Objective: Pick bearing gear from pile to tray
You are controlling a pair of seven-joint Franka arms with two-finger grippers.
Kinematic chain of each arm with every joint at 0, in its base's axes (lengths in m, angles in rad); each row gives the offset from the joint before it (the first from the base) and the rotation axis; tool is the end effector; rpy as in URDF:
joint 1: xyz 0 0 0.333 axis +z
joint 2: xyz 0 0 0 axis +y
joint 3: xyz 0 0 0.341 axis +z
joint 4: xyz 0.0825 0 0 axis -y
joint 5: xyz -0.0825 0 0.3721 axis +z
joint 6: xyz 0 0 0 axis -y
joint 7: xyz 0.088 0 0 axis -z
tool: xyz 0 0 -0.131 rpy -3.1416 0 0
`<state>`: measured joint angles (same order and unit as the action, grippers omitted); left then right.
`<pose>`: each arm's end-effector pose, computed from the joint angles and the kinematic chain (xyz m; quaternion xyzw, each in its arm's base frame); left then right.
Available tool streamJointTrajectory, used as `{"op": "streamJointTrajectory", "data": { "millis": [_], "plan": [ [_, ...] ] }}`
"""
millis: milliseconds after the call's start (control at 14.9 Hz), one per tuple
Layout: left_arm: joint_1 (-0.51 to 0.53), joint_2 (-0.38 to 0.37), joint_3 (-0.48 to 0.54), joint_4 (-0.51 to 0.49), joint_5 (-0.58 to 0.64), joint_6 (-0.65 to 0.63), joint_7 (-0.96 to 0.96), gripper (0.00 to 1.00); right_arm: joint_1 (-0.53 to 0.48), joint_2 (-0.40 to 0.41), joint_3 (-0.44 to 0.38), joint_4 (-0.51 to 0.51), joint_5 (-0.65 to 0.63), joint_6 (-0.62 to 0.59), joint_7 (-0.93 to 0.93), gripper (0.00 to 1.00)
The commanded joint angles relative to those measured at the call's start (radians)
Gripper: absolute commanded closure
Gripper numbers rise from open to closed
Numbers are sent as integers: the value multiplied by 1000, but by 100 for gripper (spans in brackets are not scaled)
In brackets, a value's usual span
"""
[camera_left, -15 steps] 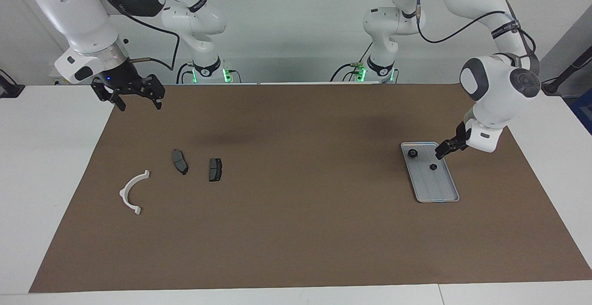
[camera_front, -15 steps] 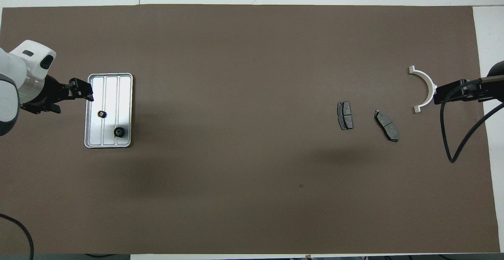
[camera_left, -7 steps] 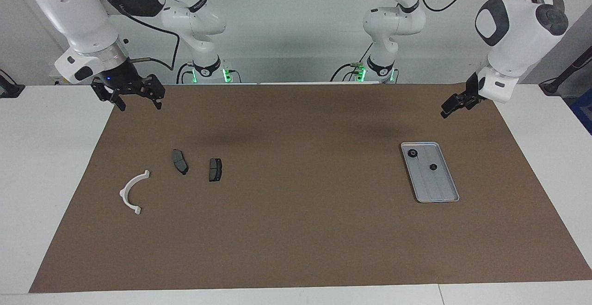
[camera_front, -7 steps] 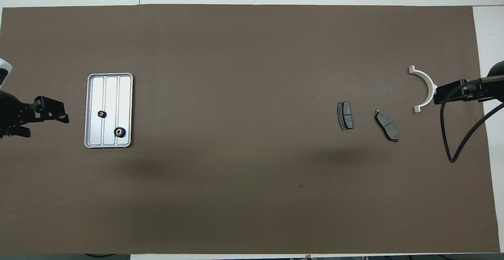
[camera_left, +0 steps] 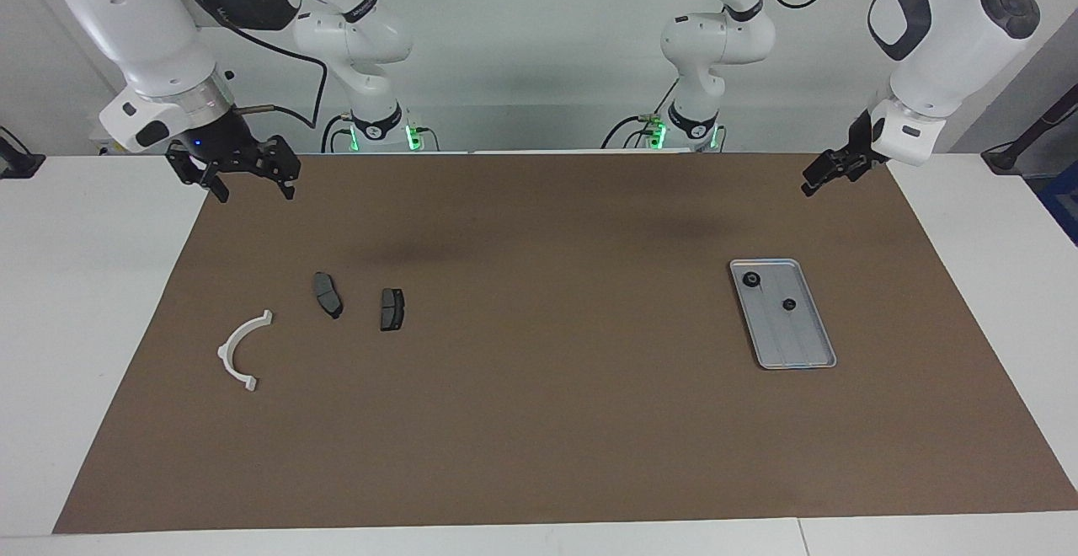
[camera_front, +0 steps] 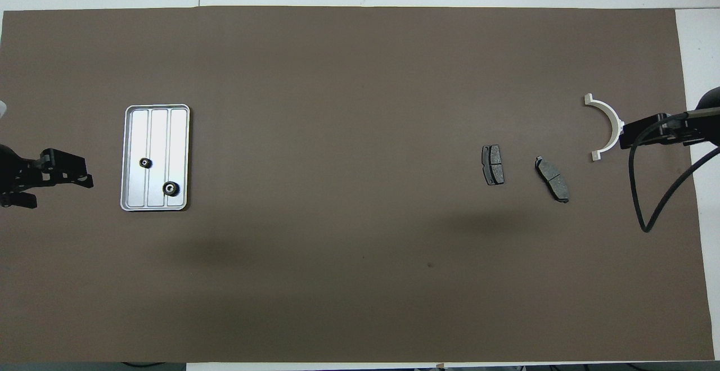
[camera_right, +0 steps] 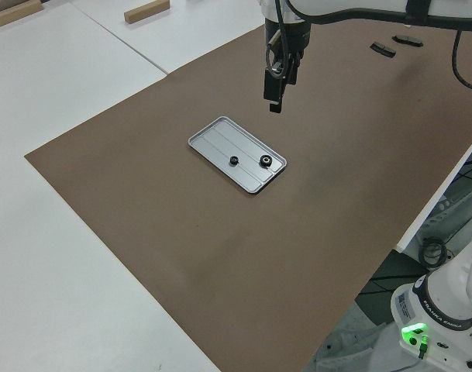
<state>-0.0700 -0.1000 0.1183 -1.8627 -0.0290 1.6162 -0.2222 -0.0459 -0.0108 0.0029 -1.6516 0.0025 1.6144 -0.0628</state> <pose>0.4966 0.0226 0.5478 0.9878 0.1354 -0.0750 0.0138 0.5398 -0.0229 0.5979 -0.9999 -0.0098 0.0131 0.0019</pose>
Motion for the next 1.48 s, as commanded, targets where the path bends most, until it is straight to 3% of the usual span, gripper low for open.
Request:
{"op": "streamJointTrajectory", "data": {
  "millis": [0,201,403,1410],
  "plan": [
    [10,2,-3,-12,-3,66,-5,0,-12,-26,12,-34,-10,30,17,0],
    [10,64,-12,10,-2,90,0,0,-14,-26,12,-34,-10,30,15,0],
    [16,118,-25,122,-3,71,0,0,-14,-26,12,-34,-10,30,14,0],
    [24,97,-40,106,-3,65,7,0,-17,-26,9,-34,-13,30,17,0]
  ]
}}
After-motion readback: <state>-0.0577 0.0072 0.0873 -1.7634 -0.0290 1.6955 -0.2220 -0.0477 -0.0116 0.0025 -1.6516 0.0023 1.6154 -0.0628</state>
